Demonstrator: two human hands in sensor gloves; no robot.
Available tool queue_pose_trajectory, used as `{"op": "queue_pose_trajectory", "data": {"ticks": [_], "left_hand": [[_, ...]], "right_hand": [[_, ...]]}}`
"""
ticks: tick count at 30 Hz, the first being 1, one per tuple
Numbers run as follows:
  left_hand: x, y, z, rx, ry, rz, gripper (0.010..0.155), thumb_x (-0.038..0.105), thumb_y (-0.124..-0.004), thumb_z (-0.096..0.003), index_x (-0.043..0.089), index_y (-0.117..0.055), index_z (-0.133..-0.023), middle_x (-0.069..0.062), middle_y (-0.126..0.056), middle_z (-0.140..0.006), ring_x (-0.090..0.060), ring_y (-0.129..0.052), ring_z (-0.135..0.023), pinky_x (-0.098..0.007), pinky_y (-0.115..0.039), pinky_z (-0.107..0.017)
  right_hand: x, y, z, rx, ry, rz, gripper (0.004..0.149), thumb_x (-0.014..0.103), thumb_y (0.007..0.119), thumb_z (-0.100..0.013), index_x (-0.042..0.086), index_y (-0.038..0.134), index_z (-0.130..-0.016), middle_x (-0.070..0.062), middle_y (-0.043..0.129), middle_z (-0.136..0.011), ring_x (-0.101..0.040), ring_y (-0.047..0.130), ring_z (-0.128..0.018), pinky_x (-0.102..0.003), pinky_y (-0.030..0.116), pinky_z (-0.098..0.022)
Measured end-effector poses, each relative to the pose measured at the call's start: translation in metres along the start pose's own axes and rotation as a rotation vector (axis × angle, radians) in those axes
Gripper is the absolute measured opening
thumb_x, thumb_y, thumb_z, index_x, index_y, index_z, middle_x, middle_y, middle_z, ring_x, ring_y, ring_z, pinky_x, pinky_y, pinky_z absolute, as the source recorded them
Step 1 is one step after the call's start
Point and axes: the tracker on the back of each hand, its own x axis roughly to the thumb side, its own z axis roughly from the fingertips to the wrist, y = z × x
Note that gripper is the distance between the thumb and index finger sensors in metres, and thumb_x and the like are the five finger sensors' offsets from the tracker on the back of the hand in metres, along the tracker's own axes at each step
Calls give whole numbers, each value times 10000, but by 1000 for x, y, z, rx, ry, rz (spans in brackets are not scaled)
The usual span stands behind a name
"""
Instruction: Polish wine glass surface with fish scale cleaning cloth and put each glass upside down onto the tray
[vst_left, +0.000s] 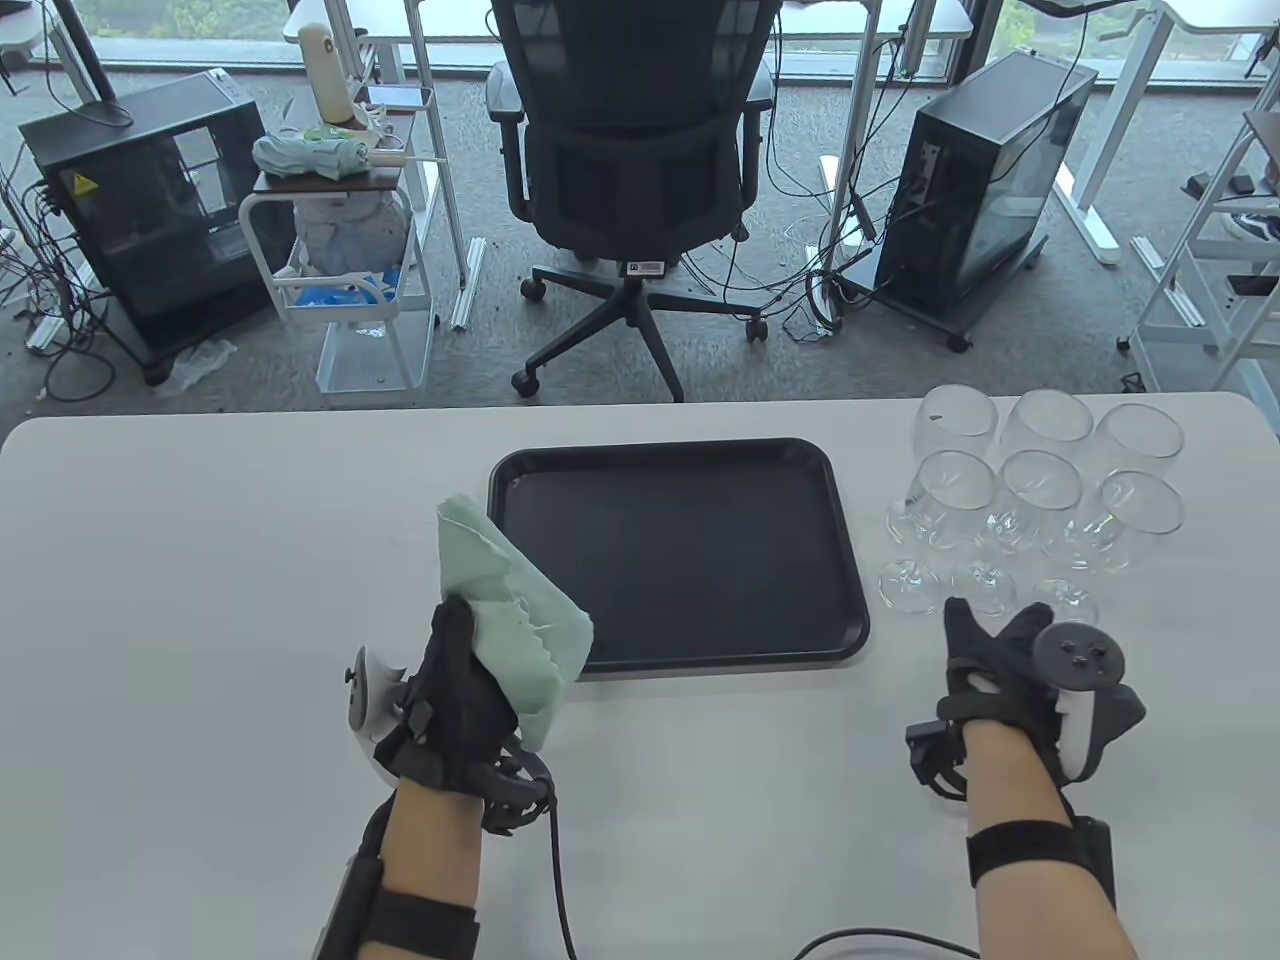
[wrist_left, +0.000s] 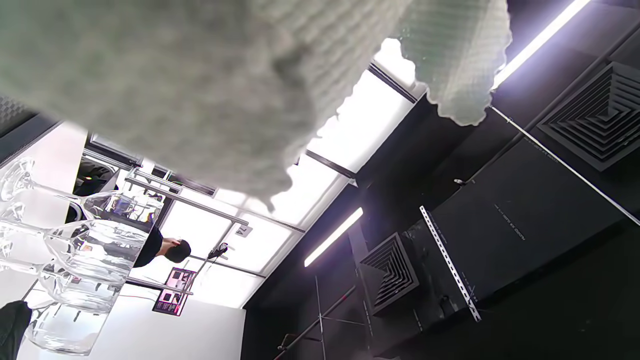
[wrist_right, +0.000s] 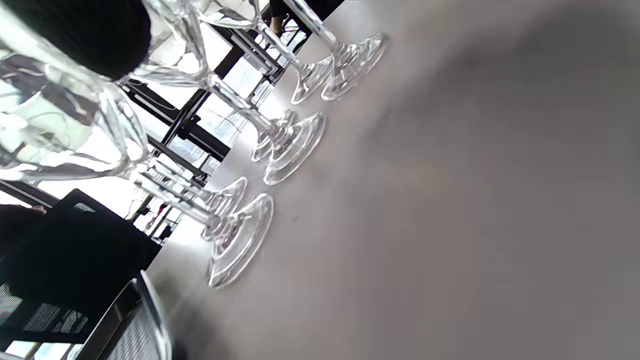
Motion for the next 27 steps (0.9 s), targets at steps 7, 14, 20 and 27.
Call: {"op": "queue_pose_trajectory", "data": {"ticks": [7,14,20,27], "left_hand": [[0,0,0,2,5,-3,606,593,-485,-598,414,-311,-1151,11,-276,-1251,-381,-280,-1171,-717,-266,-784],[-2,2,-2,7,20,-24,608,592,-487,-598,410,-314,-1152,8,-284,-1251,-383,-291,-1171,-716,-269,-785],[-4,2,-5,4,36,-43,607,593,-486,-598,412,-313,-1151,11,-285,-1251,-386,-294,-1170,-717,-269,-785],[-6,3,-4,-2,36,-42,607,593,-488,-598,414,-312,-1151,10,-287,-1251,-389,-298,-1169,-718,-270,-785]], "right_hand": [[-14,-23,-55,-90,81,-34,957,678,795,-484,192,234,-1089,-205,279,-1140,-479,140,-982,-658,264,-660],[-8,-21,-87,-127,102,-100,851,631,859,-464,231,436,-1085,-192,372,-1143,-485,197,-992,-666,293,-658],[-10,-17,-100,-131,148,-156,672,559,883,-476,263,622,-1020,-193,448,-1135,-494,242,-990,-649,267,-650],[-21,-24,-93,-170,145,-215,471,435,892,-484,306,759,-917,-195,550,-1107,-487,305,-996,-631,260,-658]]}}
